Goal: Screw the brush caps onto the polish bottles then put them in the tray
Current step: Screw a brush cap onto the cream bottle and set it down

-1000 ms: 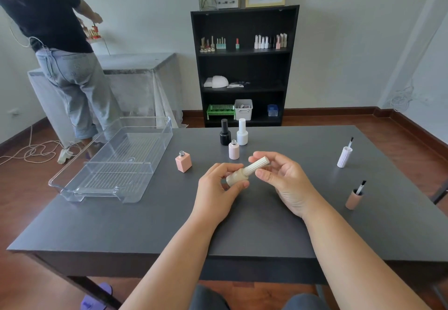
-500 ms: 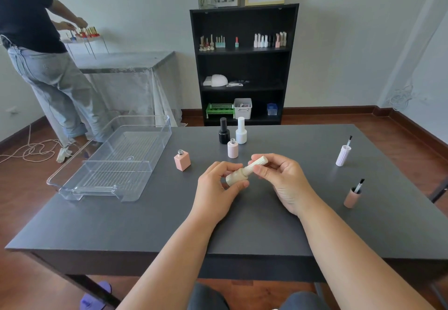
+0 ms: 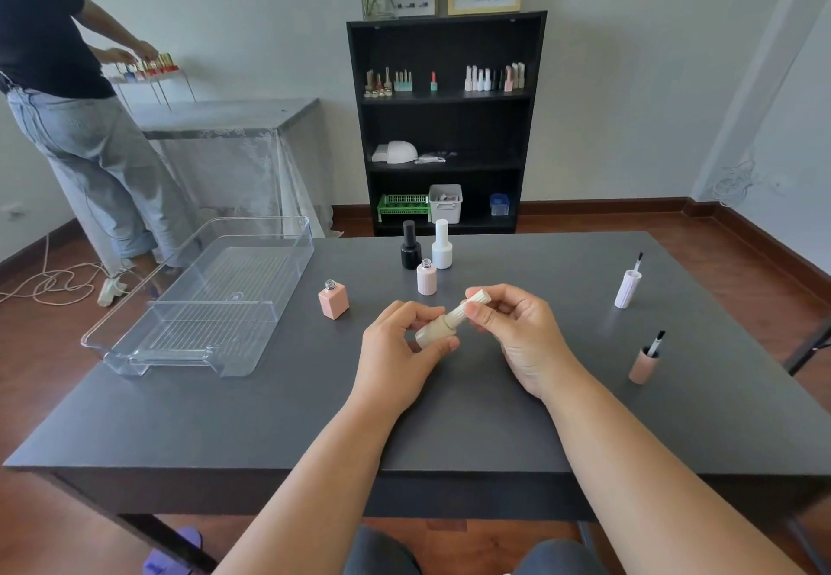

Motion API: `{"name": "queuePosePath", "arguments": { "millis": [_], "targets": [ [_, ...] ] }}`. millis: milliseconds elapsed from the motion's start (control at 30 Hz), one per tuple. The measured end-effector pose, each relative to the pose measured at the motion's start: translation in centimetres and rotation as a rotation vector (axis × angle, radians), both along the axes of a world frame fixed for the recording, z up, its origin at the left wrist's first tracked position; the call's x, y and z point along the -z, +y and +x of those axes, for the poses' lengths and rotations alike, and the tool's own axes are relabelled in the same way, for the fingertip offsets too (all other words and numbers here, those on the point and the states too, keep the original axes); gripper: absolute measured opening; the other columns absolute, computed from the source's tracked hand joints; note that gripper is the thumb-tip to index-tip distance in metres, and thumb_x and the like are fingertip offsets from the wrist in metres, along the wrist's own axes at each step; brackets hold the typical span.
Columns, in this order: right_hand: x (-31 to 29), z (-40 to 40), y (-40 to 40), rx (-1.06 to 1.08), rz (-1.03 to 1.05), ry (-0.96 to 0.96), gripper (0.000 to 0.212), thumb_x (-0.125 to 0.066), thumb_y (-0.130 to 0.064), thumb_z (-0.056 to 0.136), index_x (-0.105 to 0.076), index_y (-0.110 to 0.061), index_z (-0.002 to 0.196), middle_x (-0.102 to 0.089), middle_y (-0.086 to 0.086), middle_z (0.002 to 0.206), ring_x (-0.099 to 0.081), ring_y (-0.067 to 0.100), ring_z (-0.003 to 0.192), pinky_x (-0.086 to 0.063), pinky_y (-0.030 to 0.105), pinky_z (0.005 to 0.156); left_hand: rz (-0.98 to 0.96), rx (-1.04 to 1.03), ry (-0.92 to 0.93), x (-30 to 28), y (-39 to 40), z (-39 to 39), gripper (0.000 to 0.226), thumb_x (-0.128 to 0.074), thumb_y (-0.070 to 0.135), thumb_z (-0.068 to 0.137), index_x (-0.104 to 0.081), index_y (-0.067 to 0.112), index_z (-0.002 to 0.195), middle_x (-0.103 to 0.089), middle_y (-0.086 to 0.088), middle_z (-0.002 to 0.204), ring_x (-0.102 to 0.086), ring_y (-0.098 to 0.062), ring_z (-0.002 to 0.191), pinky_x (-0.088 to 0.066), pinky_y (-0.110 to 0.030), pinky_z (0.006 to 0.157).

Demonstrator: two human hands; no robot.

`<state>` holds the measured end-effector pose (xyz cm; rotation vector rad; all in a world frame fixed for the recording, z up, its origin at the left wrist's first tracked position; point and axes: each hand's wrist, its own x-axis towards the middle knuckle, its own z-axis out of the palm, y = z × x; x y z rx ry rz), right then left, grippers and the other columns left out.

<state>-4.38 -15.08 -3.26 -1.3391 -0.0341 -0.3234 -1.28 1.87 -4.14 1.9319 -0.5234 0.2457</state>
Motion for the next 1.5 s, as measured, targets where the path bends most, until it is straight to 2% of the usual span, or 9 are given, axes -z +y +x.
{"name": "queuePosePath", "arguments": {
  "millis": [100,267,500,633,767,900,1000,1167,1500],
  "targets": [
    [0.1,0.1,0.1,0.026,0.011,-0.017,0.015,-0.082,-0.026,0.064,-0.070,-0.022,0.072,-0.071,-0.005,0.077,-0.064,0.007,0.074,-0.051,0.018,0.069,-0.013,-0.007,-0.003,0.0,0.0,0.0,0.029,-0.086,0.024,0.069,-0.068,0.033,0.090,-0.065,0.017,0.092,-0.058,0.001,0.090,-0.054,-0.018,0.068],
    [0.2,-0.2,0.6,-0.020,-0.013,-0.012,0.020,-0.078,-0.028,0.071,-0.076,-0.021,0.090,-0.075,0.000,0.091,-0.069,0.012,0.093,-0.052,0.020,0.082,0.001,-0.004,-0.002,0.1,0.0,0.1,0.029,-0.087,0.025,0.068,-0.066,0.036,0.086,-0.064,0.018,0.091,-0.059,0.000,0.090,-0.054,-0.015,0.067],
    [-0.1,-0.2,1.2,0.110,-0.075,0.002,0.012,-0.075,-0.012,0.081,-0.077,-0.023,0.079,-0.075,-0.004,0.078,-0.068,0.005,0.076,-0.050,0.013,0.071,0.038,-0.008,0.023,0.3,-0.6,0.0,0.029,-0.087,0.029,0.065,-0.067,0.031,0.085,-0.066,0.017,0.088,-0.060,0.001,0.086,-0.054,-0.027,0.072],
    [-1.0,0.3,0.8,0.162,-0.088,0.053,0.008,-0.077,-0.018,0.079,-0.078,-0.026,0.077,-0.074,-0.002,0.080,-0.065,0.009,0.079,-0.052,0.020,0.078,0.036,0.043,0.076,-0.3,-0.9,0.6,0.032,-0.087,0.040,0.062,-0.069,0.037,0.088,-0.066,0.019,0.085,-0.057,0.004,0.086,-0.046,-0.017,0.070],
    [-3.6,2.3,-0.6,0.278,-0.076,0.098,0.003,-0.077,-0.030,0.079,-0.077,-0.028,0.077,-0.071,-0.006,0.074,-0.064,0.005,0.072,-0.052,0.024,0.078,0.042,0.088,0.051,-1.9,-0.8,3.1,0.039,-0.088,0.046,0.058,-0.069,0.044,0.092,-0.058,0.018,0.106,-0.051,0.009,0.101,-0.041,-0.018,0.085],
    [-6.6,6.1,-2.8,0.467,-0.173,0.089,0.005,-0.073,-0.028,0.082,-0.073,-0.029,0.076,-0.064,-0.009,0.070,-0.056,0.006,0.065,-0.045,0.021,0.067,0.063,-0.062,0.053,-2.2,-0.5,6.1,0.036,-0.085,0.047,0.063,-0.066,0.046,0.094,-0.051,0.022,0.111,-0.050,-0.008,0.113,-0.039,-0.028,0.095],
    [-6.9,9.0,-3.6,0.515,-0.350,0.141,0.010,-0.071,-0.020,0.083,-0.074,-0.021,0.093,-0.069,-0.007,0.088,-0.063,0.012,0.082,-0.043,0.019,0.062,0.119,-0.124,0.168,-1.3,-1.1,7.4,0.053,-0.083,0.046,0.068,-0.058,0.041,0.114,-0.046,0.016,0.116,-0.050,-0.014,0.116,-0.039,-0.029,0.093],
    [-5.1,12.0,-3.7,0.535,-0.613,0.253,0.024,-0.069,-0.017,0.085,-0.072,-0.012,0.109,-0.071,0.004,0.108,-0.059,0.014,0.090,-0.042,0.023,0.076,0.187,-0.093,0.286,-0.5,-2.6,8.7,0.088,-0.080,0.046,0.072,-0.033,0.030,0.145,-0.045,0.006,0.144,-0.041,-0.020,0.132,-0.038,-0.045,0.108],
    [-3.3,12.8,-3.2,0.452,-0.657,0.244,0.044,-0.070,-0.022,0.085,-0.060,-0.018,0.127,-0.066,-0.001,0.116,-0.060,0.017,0.106,-0.043,0.025,0.082,0.311,-0.105,0.111,0.3,-3.6,7.9,0.041,-0.067,0.038,0.085,-0.057,0.029,0.123,-0.064,0.008,0.107,-0.055,-0.016,0.101,-0.047,-0.031,0.086]
  ]
}}
